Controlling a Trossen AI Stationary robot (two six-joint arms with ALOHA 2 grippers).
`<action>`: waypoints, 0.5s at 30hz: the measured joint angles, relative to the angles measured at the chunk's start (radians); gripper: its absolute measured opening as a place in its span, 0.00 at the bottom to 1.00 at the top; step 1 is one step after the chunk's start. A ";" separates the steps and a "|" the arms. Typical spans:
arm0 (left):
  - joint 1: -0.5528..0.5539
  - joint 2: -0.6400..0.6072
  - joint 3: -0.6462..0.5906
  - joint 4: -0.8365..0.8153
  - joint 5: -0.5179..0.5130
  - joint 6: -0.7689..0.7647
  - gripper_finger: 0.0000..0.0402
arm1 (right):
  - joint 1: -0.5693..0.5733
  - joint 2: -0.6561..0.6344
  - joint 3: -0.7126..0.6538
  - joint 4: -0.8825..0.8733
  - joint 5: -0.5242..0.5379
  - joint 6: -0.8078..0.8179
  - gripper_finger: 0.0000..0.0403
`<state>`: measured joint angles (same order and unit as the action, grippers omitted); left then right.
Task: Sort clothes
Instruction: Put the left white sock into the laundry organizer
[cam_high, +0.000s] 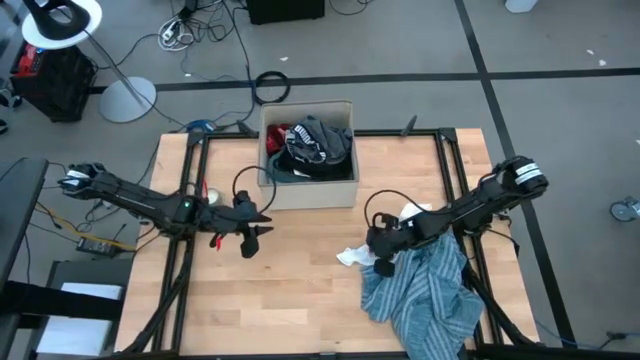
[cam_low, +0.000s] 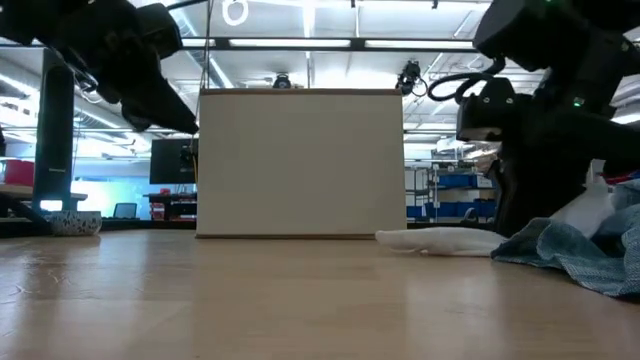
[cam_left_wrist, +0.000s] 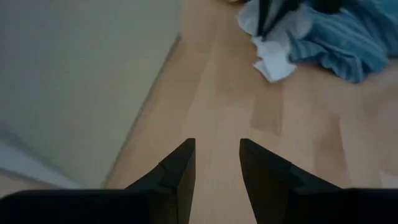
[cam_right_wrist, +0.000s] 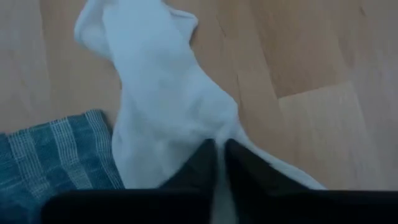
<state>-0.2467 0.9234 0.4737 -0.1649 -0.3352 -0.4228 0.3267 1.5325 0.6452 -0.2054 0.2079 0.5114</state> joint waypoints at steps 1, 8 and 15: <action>-0.003 0.000 -0.015 0.026 0.015 0.011 0.33 | 0.000 0.002 0.008 -0.006 0.004 -0.009 0.06; -0.031 0.000 -0.112 0.181 0.033 0.080 0.33 | -0.015 -0.060 0.204 -0.222 0.074 -0.102 0.01; -0.068 0.000 -0.172 0.222 0.056 0.081 0.33 | -0.052 -0.098 0.532 -0.473 0.177 -0.234 0.01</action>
<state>-0.3142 0.9234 0.3021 0.0570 -0.2791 -0.3415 0.2748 1.4343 1.1768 -0.6781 0.3849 0.2777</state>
